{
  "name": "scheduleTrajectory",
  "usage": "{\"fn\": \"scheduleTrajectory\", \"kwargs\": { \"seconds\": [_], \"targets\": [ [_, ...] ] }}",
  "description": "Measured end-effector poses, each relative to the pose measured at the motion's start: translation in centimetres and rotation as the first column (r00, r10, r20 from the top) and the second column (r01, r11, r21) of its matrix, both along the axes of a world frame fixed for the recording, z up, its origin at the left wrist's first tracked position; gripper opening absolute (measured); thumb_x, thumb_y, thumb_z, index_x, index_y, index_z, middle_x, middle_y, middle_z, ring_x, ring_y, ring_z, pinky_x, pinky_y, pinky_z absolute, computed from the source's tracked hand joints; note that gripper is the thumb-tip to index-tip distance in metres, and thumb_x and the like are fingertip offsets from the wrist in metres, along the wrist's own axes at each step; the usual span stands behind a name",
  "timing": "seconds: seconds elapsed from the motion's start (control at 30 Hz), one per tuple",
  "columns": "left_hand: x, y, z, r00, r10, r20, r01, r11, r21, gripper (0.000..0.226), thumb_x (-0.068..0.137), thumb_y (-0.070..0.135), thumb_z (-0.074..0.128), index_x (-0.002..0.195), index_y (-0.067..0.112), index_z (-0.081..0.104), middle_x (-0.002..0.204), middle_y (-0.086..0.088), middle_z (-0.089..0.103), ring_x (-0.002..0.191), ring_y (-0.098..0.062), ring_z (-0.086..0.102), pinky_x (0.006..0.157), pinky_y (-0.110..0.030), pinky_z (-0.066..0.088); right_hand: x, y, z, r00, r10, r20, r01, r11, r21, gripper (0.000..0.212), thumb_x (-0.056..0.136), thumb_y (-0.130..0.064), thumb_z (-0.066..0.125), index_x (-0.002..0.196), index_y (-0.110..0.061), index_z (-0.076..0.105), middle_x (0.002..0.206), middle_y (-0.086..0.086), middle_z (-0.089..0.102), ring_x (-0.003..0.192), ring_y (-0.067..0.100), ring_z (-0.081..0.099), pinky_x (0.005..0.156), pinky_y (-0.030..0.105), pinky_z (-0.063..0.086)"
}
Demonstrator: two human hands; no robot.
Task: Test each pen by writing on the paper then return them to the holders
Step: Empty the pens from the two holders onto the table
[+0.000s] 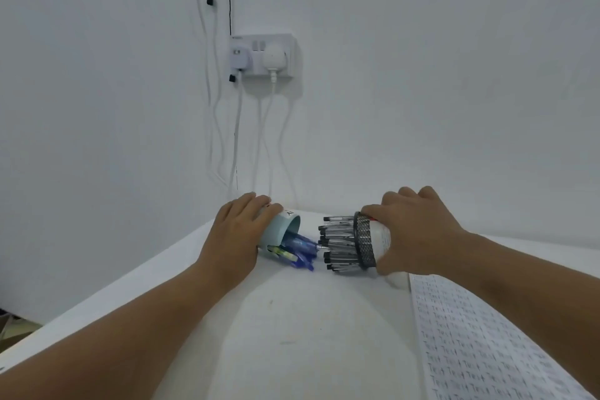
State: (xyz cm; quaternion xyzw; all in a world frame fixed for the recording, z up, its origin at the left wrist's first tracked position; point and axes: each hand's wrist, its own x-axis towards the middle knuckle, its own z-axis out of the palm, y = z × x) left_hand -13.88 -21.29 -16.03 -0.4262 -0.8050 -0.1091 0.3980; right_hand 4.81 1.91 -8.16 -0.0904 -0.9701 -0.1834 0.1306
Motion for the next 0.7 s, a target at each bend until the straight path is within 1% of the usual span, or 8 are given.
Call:
{"fn": "scheduleTrajectory", "kwargs": {
  "seconds": [0.1, 0.23, 0.3, 0.4, 0.47, 0.57, 0.63, 0.7],
  "targets": [
    [0.0, 0.3, -0.6, 0.999, 0.013, 0.047, -0.014, 1.000, 0.021, 0.086, 0.051, -0.009, 0.073, 0.129, 0.023, 0.057, 0.130, 0.000, 0.060, 0.125, -0.031, 0.055, 0.099, -0.038, 0.040, -0.4, -0.5, 0.3, 1.000, 0.011, 0.005, -0.012, 0.999, 0.040, 0.081, 0.060, -0.070, 0.068, 0.132, -0.041, 0.047, 0.106, -0.010, 0.050, 0.101, 0.015, 0.043, 0.092, 0.034, 0.032],
    [0.1, 0.0, -0.6, 0.993, 0.047, 0.107, -0.054, 0.997, 0.063, 0.084, 0.053, -0.007, 0.075, 0.129, 0.024, 0.059, 0.130, 0.002, 0.059, 0.126, -0.027, 0.053, 0.096, -0.039, 0.038, -0.4, -0.7, -0.2, 1.000, 0.013, -0.022, -0.011, 0.998, 0.058, 0.081, 0.061, -0.073, 0.067, 0.132, -0.039, 0.047, 0.108, -0.008, 0.050, 0.102, 0.017, 0.043, 0.092, 0.035, 0.032],
    [0.2, -0.2, -0.6, 0.992, 0.056, 0.113, -0.065, 0.995, 0.076, 0.082, 0.055, -0.009, 0.072, 0.130, 0.022, 0.060, 0.131, 0.001, 0.059, 0.127, -0.028, 0.053, 0.098, -0.040, 0.039, -0.4, -0.7, -0.3, 1.000, 0.013, -0.013, -0.013, 0.999, 0.039, 0.083, 0.061, -0.076, 0.067, 0.133, -0.039, 0.046, 0.108, -0.009, 0.050, 0.102, 0.016, 0.042, 0.091, 0.035, 0.032],
    [0.4, -0.3, -0.7, 0.990, 0.071, 0.123, -0.082, 0.993, 0.084, 0.081, 0.056, -0.011, 0.067, 0.130, 0.021, 0.060, 0.132, -0.001, 0.059, 0.129, -0.030, 0.052, 0.100, -0.041, 0.040, -0.2, -0.2, -0.4, 1.000, 0.010, -0.021, -0.009, 0.998, 0.061, 0.082, 0.062, -0.072, 0.068, 0.135, -0.041, 0.045, 0.109, -0.009, 0.051, 0.103, 0.016, 0.043, 0.091, 0.035, 0.032],
    [0.4, -0.4, -0.7, 0.988, 0.075, 0.133, -0.088, 0.991, 0.099, 0.082, 0.054, -0.012, 0.067, 0.129, 0.020, 0.061, 0.131, -0.001, 0.059, 0.128, -0.029, 0.052, 0.100, -0.039, 0.038, 0.1, 0.1, -0.3, 1.000, 0.010, -0.027, -0.009, 0.998, 0.057, 0.083, 0.062, -0.070, 0.067, 0.136, -0.042, 0.043, 0.109, -0.010, 0.050, 0.104, 0.015, 0.043, 0.091, 0.034, 0.031],
    [0.4, -0.4, -0.8, 0.989, 0.063, 0.135, -0.078, 0.992, 0.104, 0.082, 0.053, -0.012, 0.068, 0.128, 0.020, 0.061, 0.130, 0.000, 0.059, 0.126, -0.029, 0.052, 0.099, -0.039, 0.039, 0.8, 0.4, -0.5, 1.000, 0.011, -0.014, -0.010, 0.998, 0.063, 0.087, 0.062, -0.074, 0.067, 0.138, -0.041, 0.042, 0.108, -0.010, 0.050, 0.103, 0.015, 0.042, 0.090, 0.034, 0.031],
    [0.4, -0.4, -0.7, 0.989, 0.060, 0.137, -0.075, 0.991, 0.109, 0.081, 0.053, -0.011, 0.068, 0.128, 0.020, 0.060, 0.130, 0.000, 0.059, 0.126, -0.028, 0.052, 0.099, -0.039, 0.039, 1.3, 0.7, -0.6, 1.000, 0.007, -0.016, -0.007, 0.999, 0.035, 0.087, 0.060, -0.075, 0.066, 0.138, -0.042, 0.042, 0.107, -0.011, 0.050, 0.102, 0.015, 0.042, 0.089, 0.034, 0.030],
    [0.5, -0.4, -0.7, 0.988, 0.062, 0.142, -0.078, 0.990, 0.115, 0.080, 0.053, -0.010, 0.067, 0.127, 0.020, 0.060, 0.128, 0.001, 0.059, 0.125, -0.028, 0.052, 0.099, -0.038, 0.038, 1.7, 1.0, -0.7, 1.000, -0.010, -0.017, 0.010, 1.000, 0.001, 0.088, 0.060, -0.071, 0.069, 0.138, -0.043, 0.041, 0.106, -0.012, 0.050, 0.102, 0.014, 0.042, 0.089, 0.034, 0.030]
  ]
}}
